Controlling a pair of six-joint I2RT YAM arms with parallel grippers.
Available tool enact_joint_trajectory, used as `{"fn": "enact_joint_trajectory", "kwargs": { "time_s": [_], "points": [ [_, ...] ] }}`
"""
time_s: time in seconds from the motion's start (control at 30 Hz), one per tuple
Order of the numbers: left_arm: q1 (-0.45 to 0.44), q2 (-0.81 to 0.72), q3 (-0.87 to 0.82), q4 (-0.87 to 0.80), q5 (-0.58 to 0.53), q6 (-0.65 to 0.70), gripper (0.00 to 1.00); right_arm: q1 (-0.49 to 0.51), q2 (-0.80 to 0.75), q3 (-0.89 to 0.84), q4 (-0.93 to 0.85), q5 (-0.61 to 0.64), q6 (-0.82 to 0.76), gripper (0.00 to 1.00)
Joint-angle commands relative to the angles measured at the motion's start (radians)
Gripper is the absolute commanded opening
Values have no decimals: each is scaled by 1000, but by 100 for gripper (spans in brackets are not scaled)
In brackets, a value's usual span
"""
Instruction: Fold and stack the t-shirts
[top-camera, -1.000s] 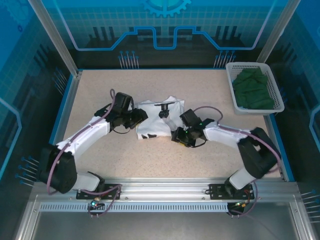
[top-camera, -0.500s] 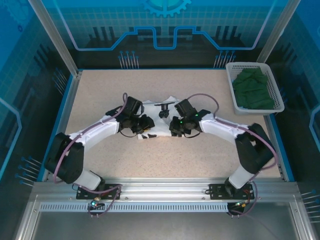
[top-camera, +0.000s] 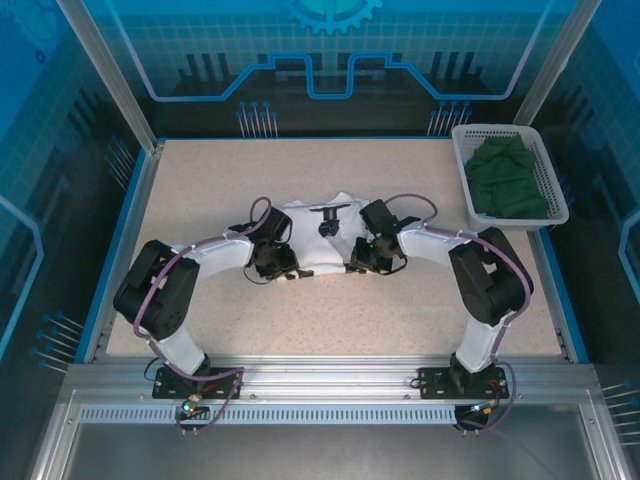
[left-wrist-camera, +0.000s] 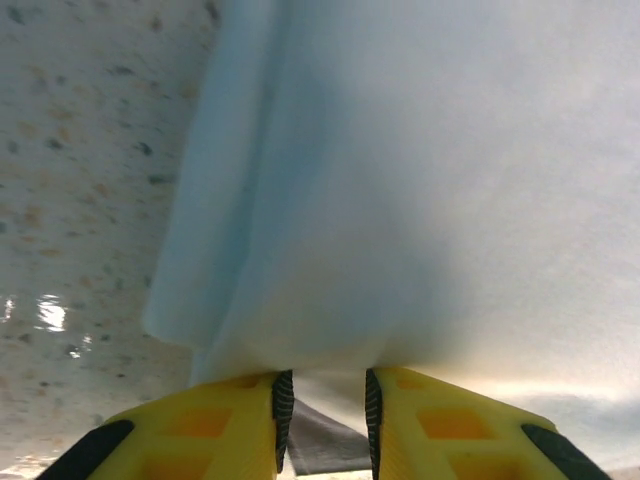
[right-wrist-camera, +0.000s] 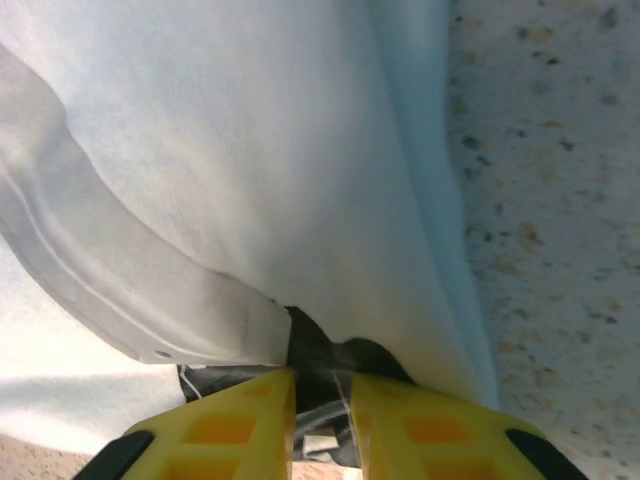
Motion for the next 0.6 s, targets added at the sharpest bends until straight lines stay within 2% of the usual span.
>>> {"fn": "enact_joint_trajectory", "kwargs": {
  "time_s": [0.0,0.2,0.33,0.4,0.5,0.57],
  "points": [
    [41,11,-44,-59,-108,18,30,-26,-25,-49,-79,38,-30,32],
    [82,-18,-36,-63,-72,42,30,-92,-75,-118,-44,-20,-41,41],
    [83,-109,36,-82,18,41,34,-67,-203,-91,-36,-18,-47,47],
    [83,-137,111,-106,22,43,37,-65,-232,-45,-37,0,-41,47],
    [99,-92,254,-123,36,50,38,-73,-170,75,-50,22,-44,35],
    [116,-16,355,-126,73,59,33,-75,-67,196,-76,23,-58,28]
  ]
}}
